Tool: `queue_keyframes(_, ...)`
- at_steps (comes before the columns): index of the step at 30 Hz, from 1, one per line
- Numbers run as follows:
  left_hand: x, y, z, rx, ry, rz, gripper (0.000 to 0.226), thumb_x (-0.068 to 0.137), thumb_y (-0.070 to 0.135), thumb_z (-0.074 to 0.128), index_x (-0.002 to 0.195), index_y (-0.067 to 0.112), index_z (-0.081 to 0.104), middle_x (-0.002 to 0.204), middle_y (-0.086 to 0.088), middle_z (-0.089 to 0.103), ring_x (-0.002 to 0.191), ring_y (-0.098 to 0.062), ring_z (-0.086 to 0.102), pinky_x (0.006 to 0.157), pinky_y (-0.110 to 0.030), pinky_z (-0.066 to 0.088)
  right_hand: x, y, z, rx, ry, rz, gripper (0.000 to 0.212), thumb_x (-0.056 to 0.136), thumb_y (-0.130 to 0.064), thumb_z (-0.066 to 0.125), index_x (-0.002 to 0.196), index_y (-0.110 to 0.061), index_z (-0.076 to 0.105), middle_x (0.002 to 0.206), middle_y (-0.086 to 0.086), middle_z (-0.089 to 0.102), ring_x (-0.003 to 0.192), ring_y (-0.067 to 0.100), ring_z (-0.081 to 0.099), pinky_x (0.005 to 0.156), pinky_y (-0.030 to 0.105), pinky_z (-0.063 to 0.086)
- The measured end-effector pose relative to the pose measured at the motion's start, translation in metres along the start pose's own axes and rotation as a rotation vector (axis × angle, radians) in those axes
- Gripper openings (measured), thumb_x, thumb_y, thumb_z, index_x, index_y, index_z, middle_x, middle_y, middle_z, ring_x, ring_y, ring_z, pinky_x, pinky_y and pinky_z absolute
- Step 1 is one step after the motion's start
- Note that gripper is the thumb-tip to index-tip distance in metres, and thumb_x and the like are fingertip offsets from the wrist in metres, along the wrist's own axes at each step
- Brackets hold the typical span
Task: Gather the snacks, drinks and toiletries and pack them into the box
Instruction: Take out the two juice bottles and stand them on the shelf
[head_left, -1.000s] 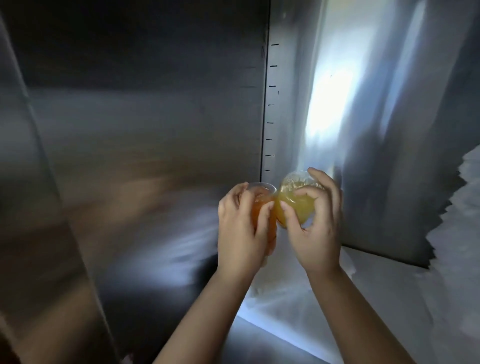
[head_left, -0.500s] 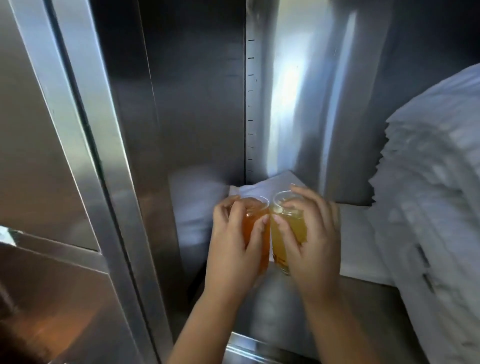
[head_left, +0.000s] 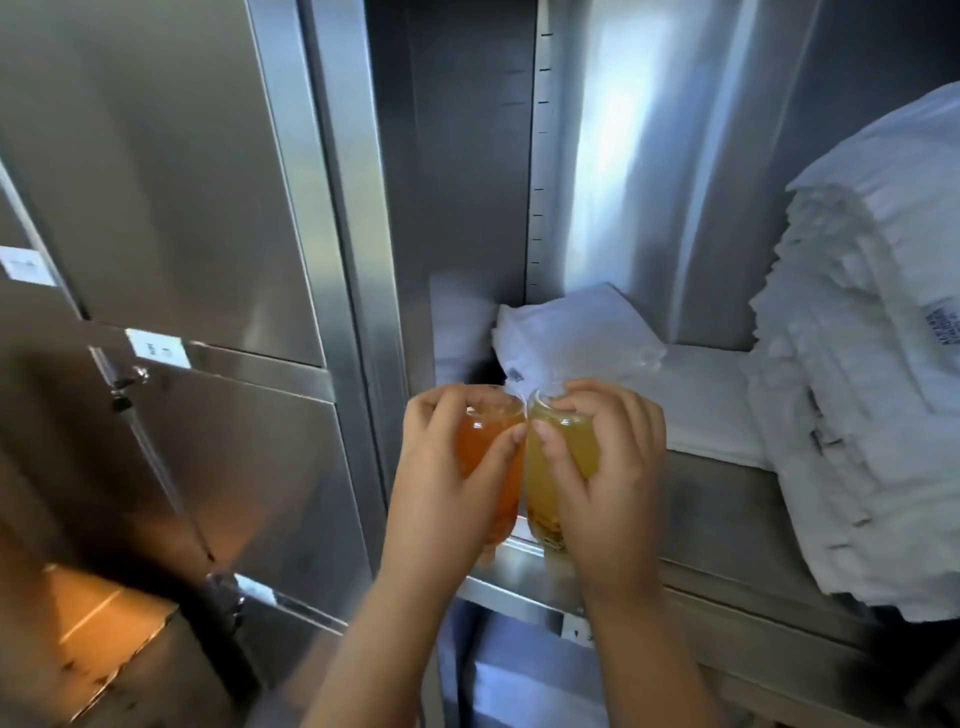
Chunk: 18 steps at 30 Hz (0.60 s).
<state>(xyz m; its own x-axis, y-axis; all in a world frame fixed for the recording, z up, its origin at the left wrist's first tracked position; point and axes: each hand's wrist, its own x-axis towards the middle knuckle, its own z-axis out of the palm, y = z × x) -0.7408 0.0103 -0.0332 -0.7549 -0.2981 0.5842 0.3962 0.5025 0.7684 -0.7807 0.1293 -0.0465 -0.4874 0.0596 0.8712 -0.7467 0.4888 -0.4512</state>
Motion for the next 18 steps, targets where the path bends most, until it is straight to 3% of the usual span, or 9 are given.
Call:
queue_keyframes(3,-0.027,0.014,-0.017,0.092,0.137,0.002,0.019,0.080,0.032,0.067,0.094,0.041,0.057,0.109,0.016,0.046,0.099,0.015,0.047,0.077,0.001,0.034,-0.011,-0.016,-0.006,0.103,-0.078,-0.042,0.025,0.090,-0.037,0.053,0.096,-0.015,0.062,0.107,-0.002,0.060,0.104,0.015,0.048,0.092,0.017,0.034)
queue_keyframes(8,-0.082,0.038,-0.034,0.254,0.268,-0.040,0.028,0.081,0.028,0.068,0.092,0.048,0.052,0.113,0.013,0.044,0.103,0.018,0.041,0.079,0.004,0.030,-0.042,-0.037,-0.029,0.221,-0.215,-0.087,0.027,0.090,-0.038,0.054,0.096,-0.013,0.063,0.108,-0.002,0.060,0.104,0.015,0.048,0.094,0.012,0.029)
queue_keyframes(14,-0.143,0.060,-0.070,0.454,0.363,-0.134,0.020,0.080,0.049,0.060,0.094,0.056,0.047,0.115,0.019,0.038,0.106,0.021,0.034,0.072,0.002,0.035,-0.076,-0.077,-0.046,0.367,-0.340,-0.091,0.023,0.090,-0.036,0.053,0.095,-0.015,0.063,0.105,-0.004,0.060,0.101,0.018,0.051,0.092,0.013,0.031)
queue_keyframes(18,-0.181,0.073,-0.113,0.528,0.487,-0.189,0.018,0.082,0.044,0.063,0.097,0.048,0.054,0.116,0.019,0.039,0.107,0.017,0.036,0.072,0.004,0.035,-0.092,-0.119,-0.047,0.462,-0.356,-0.125,0.023,0.089,-0.036,0.055,0.094,-0.015,0.062,0.105,-0.003,0.060,0.100,0.019,0.050,0.092,0.017,0.033)
